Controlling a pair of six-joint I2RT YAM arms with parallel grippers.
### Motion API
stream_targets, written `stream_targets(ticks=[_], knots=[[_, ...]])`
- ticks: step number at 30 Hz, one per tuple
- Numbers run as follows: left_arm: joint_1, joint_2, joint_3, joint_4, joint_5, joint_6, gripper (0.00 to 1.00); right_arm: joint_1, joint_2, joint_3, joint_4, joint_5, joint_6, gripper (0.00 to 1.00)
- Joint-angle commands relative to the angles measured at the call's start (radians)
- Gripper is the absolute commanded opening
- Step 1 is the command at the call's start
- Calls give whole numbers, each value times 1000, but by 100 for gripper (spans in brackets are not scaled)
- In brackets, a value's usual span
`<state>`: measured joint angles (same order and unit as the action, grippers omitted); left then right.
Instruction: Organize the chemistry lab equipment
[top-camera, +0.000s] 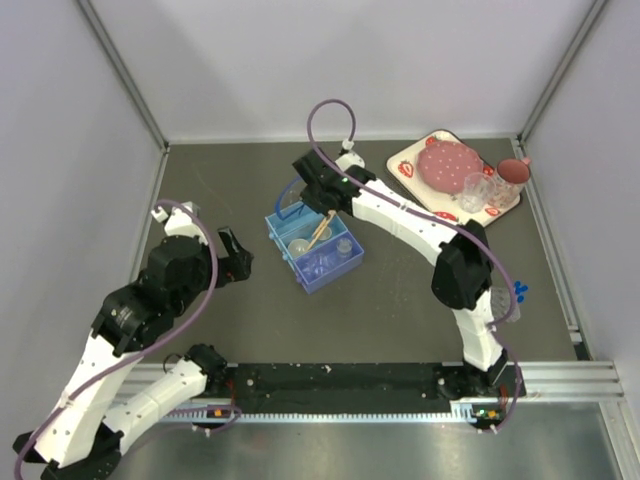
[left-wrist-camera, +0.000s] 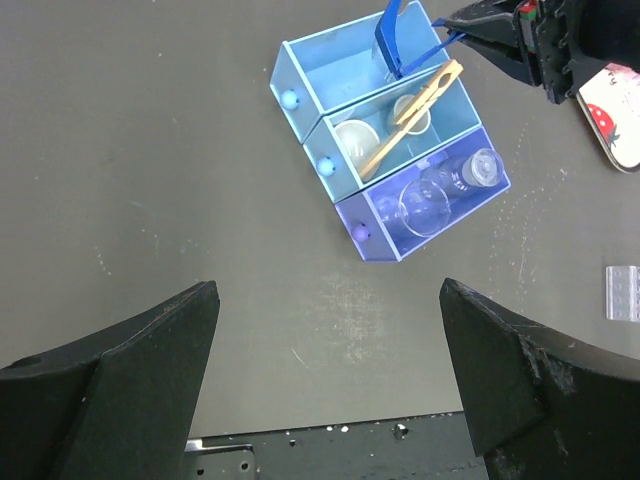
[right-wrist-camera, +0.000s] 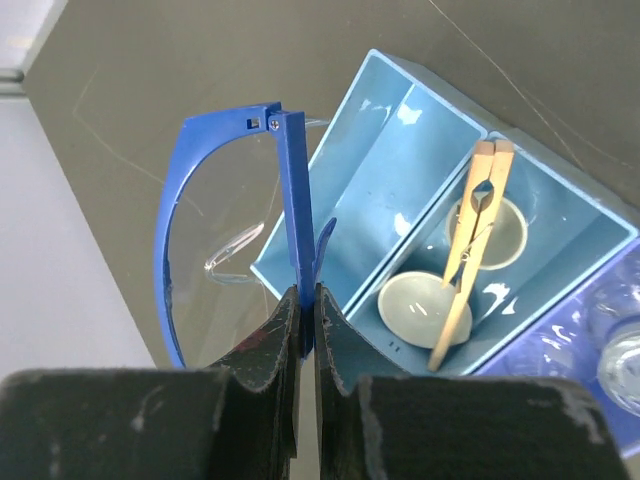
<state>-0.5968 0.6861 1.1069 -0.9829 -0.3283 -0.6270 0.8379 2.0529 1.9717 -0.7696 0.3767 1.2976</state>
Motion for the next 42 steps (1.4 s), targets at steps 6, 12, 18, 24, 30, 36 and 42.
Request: stream_targets(ticks=[6, 12, 18, 24, 30, 36, 42], knots=[[3, -65, 28, -79, -38, 3, 98, 50, 105, 95, 24, 113, 181, 0], [3, -85, 7, -86, -25, 16, 98, 56, 136, 99, 23, 120, 224, 0], [3, -83, 2, -83, -23, 30, 98, 58, 145, 85, 21, 128, 252, 0], [3, -77, -7, -73, -21, 39, 98, 56, 151, 62, 20, 120, 272, 0], [3, -65, -19, -59, -9, 43, 98, 56, 150, 36, 18, 117, 281, 0], [3, -62, -21, -56, -12, 47, 98, 53, 151, 18, 18, 117, 290, 0], [3, -53, -19, -51, -15, 49, 98, 36, 170, 16, 20, 102, 298, 0]])
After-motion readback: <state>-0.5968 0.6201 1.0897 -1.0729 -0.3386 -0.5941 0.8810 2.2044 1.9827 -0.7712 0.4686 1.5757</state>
